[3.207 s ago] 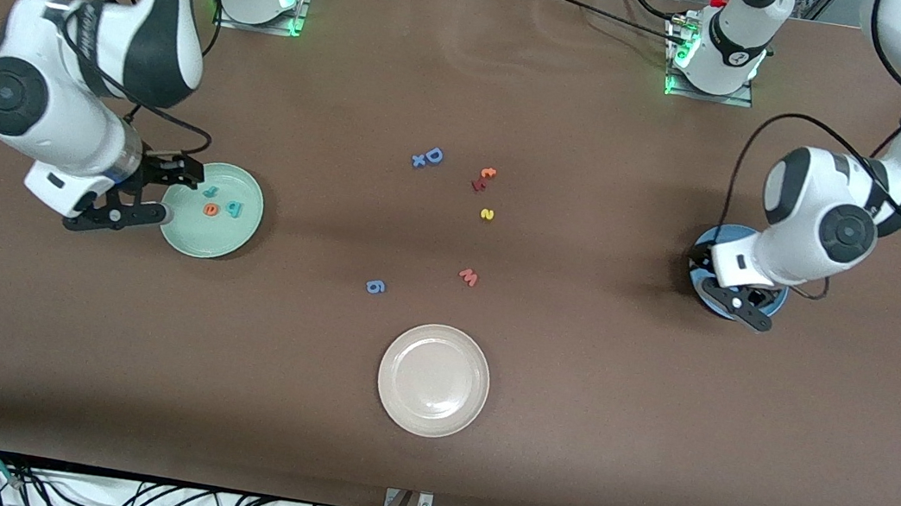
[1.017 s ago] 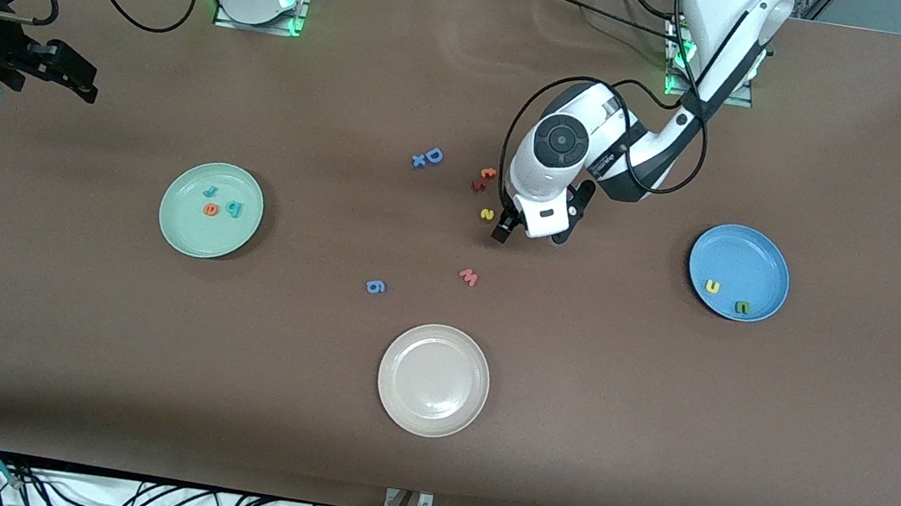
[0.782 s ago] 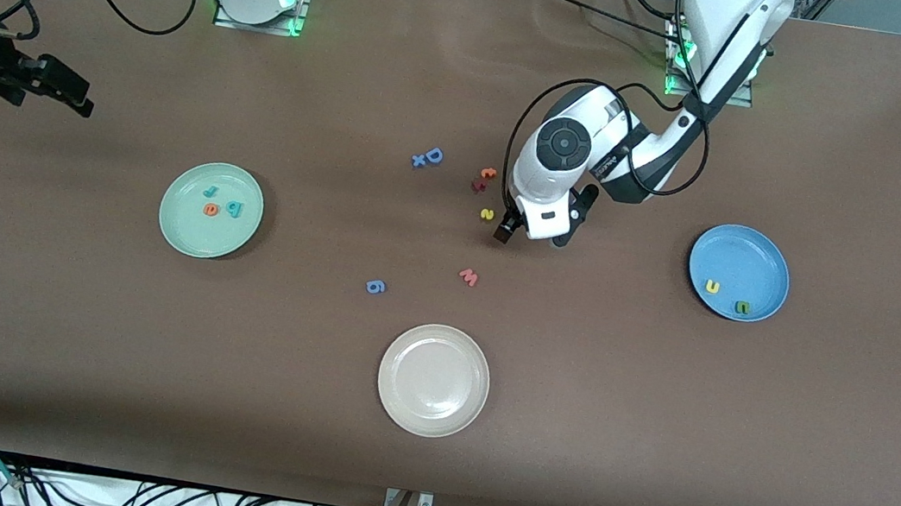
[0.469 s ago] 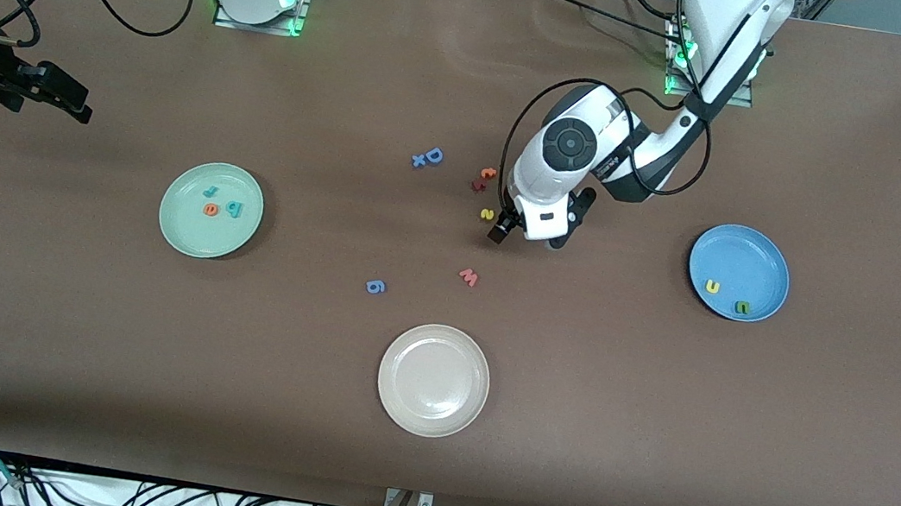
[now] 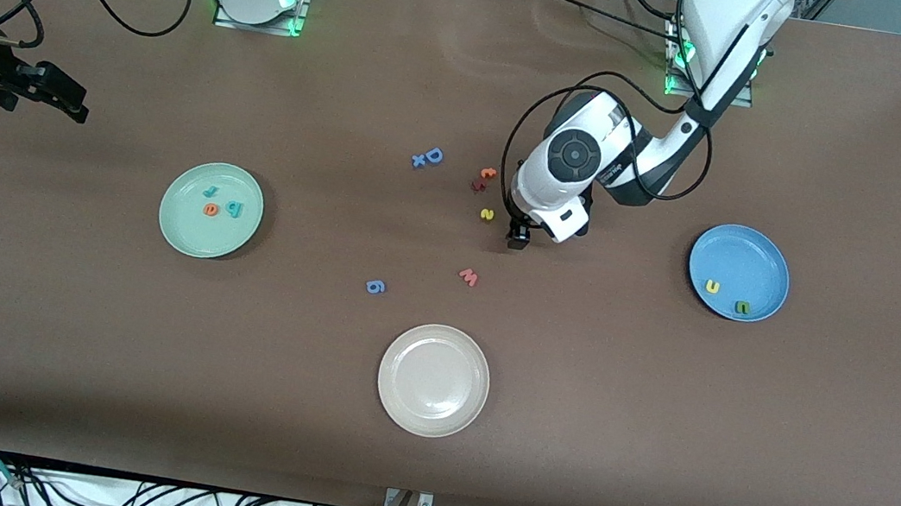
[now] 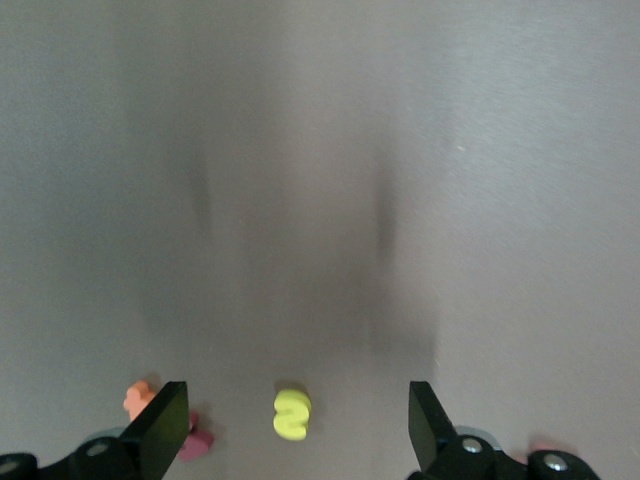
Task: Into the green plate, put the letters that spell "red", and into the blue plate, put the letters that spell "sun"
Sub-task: 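Grasp the yellow z with the left gripper and lift it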
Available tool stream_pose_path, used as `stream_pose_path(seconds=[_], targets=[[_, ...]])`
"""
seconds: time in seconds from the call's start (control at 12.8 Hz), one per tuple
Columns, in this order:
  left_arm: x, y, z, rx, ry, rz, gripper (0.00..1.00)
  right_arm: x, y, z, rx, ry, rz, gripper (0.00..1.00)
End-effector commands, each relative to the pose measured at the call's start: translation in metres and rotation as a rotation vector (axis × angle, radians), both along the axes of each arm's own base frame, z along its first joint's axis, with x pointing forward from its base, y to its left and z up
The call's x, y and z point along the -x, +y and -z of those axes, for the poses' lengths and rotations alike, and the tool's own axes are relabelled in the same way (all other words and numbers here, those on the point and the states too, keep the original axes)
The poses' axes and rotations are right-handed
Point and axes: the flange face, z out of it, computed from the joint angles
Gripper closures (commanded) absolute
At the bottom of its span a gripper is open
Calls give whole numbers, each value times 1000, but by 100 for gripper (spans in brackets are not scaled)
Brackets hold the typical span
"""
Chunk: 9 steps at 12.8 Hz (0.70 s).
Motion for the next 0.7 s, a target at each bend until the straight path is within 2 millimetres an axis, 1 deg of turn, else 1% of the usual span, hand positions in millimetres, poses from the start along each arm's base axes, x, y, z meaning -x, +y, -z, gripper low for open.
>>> stream_pose_path(seconds=[0.0, 0.08, 0.16, 0.23, 0.55, 0.63], targets=[[16, -22, 24, -5, 36, -55, 3, 1, 1, -6, 15, -4, -15, 0], [14, -28, 29, -7, 27, -81, 3, 1, 2, -6, 15, -4, -17, 0], [20, -37, 32, -12, 31, -90, 4, 1, 2, -6, 15, -4, -17, 0], [18, -41, 31, -11, 25, -95, 4, 1, 2, -6, 15, -4, -17, 0], [8, -44, 24, -2, -1, -100, 6, 1, 2, -6, 13, -2, -17, 0], [9, -43, 28, -15, -7, -84, 7, 1, 2, -6, 13, -2, -17, 0]])
